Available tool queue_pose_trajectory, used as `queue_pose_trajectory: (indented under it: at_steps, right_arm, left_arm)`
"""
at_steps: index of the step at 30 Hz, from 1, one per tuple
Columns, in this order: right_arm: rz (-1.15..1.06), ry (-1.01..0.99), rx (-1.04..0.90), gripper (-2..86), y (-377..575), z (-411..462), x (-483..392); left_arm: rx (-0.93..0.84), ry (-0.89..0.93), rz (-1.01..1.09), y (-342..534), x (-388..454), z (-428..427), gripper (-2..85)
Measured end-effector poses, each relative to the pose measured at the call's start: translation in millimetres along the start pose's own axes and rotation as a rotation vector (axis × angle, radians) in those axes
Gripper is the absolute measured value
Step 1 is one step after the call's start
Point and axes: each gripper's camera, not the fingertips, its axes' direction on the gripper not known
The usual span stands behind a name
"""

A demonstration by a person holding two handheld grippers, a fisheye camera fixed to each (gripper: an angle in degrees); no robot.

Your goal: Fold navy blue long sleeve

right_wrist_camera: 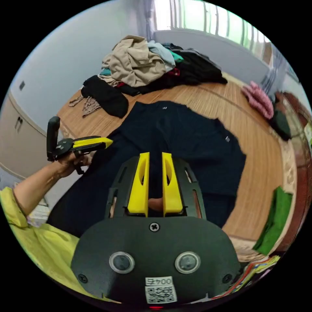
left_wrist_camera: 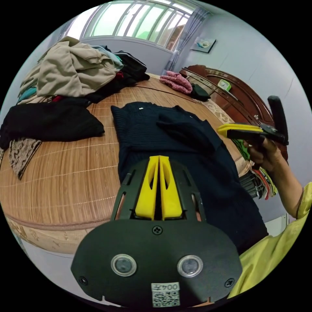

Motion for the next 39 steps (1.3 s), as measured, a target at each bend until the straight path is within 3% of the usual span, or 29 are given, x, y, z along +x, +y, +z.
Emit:
queue_pose_trajectory:
  at_steps: [4, 10, 13, 23, 29, 33, 39]
  right_arm:
    - [0.203, -0.014, -0.099, 14.9, 27.2, 23.6, 1.0]
    - [0.480, 0.065, -0.310, 9.3, 65.9, 57.7, 9.1]
    - [0.509, 0.054, -0.317, 8.1, 68.2, 72.8, 1.9]
    - [0.419, 0.104, -0.207, 6.4, 67.8, 93.0, -35.6]
    - [0.458, 0.046, -0.189, 6.1, 64.8, 102.1, -38.8]
    - [0.524, -0.056, -0.149, 5.4, 67.7, 106.5, -31.2]
    - [0.560, -0.155, -0.084, 6.0, 66.3, 106.8, -30.3]
  left_arm:
    - [-0.022, 0.076, 0.004, -0.4, -14.1, -1.9, 9.9]
    - [-0.239, 0.193, -0.199, -12.7, -37.9, 32.1, 10.4]
    - [-0.248, 0.136, -0.221, -20.3, -42.4, 40.2, 8.8]
    - [-0.272, -0.128, 0.048, -55.3, -2.8, 53.6, 13.3]
    - [-0.176, 0.049, -0.078, -134.1, -21.3, 39.3, 12.2]
    - [-0.240, 0.249, -0.256, -198.7, -53.9, 68.9, 11.7]
    - [-0.328, 0.292, -0.437, -226.2, -87.0, 127.3, 11.7]
